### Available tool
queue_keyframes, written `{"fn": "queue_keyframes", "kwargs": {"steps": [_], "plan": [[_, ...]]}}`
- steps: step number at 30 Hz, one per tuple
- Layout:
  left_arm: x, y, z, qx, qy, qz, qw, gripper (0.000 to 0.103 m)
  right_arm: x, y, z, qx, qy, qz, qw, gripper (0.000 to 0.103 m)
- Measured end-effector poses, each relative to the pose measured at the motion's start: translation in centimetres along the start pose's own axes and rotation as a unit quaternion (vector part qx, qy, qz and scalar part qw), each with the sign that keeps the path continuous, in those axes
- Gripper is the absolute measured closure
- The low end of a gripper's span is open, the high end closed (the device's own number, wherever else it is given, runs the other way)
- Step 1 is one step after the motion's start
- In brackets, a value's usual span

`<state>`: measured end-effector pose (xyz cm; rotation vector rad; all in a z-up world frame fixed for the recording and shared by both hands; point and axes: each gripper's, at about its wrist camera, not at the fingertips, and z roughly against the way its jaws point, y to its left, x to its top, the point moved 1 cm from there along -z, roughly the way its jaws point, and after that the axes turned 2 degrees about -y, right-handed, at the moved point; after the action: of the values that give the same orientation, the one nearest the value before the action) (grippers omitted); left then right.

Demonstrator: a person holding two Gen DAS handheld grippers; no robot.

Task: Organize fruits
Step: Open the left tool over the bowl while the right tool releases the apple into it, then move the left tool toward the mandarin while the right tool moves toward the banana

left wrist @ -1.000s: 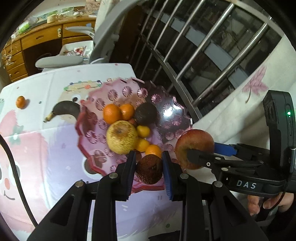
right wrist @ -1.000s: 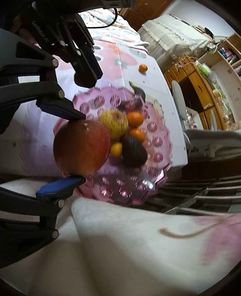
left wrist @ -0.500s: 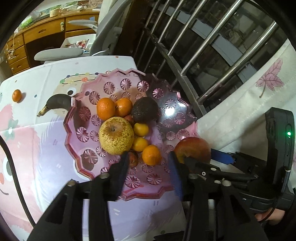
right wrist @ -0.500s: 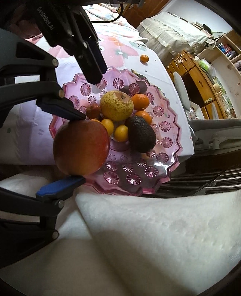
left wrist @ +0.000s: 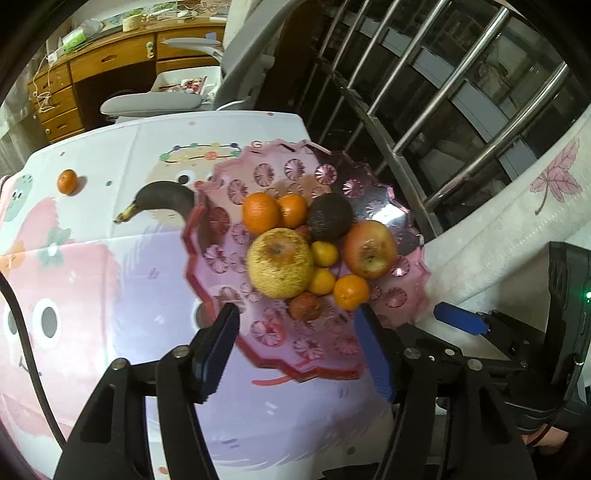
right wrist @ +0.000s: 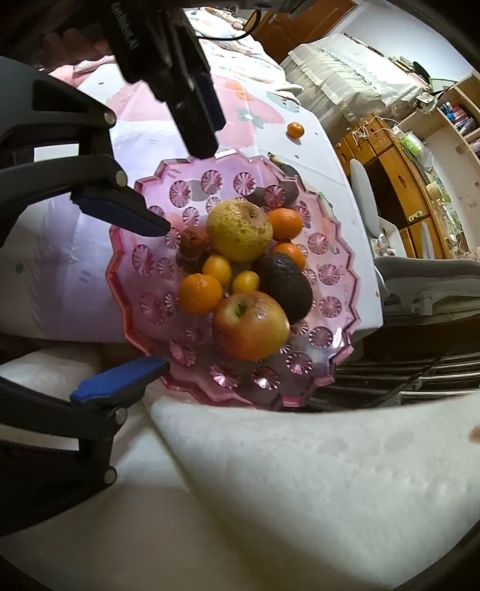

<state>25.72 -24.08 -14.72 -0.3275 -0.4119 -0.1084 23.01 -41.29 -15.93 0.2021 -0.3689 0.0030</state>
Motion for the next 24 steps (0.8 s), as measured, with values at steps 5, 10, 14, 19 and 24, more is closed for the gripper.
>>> {"fn": "queue_keyframes", "kwargs": {"steps": [5,10,14,19,24], "plan": [[-0.3,2.2,1.2,0.013,-0.001,0.006,0.9999,0.024,-1.0,1.0,-0.3,0.005,0.014,-0.019,1.000,0.035],[-0.9,4.8,2.3,0.023,0.007,0.012,0.9996,0.018,-2.1,1.8,-0.4,-0.001,0.022,-0.041,0.999,0.032],[-1.5,7.7,3.3,0.032,0.023,0.015,0.9991,0.016,-2.9,3.0,-0.2,-0.006,0.023,-0.064,0.998,0.031],[-2.0,11.7,4.9,0.058,0.052,0.010,0.9969,0.015,-3.2,5.3,0.2,-0.021,0.022,-0.074,0.997,0.029],[-1.4,16.4,6.8,0.077,0.074,0.000,0.9943,0.013,-2.3,8.7,0.3,-0.035,0.021,-0.061,0.997,0.028]]}}
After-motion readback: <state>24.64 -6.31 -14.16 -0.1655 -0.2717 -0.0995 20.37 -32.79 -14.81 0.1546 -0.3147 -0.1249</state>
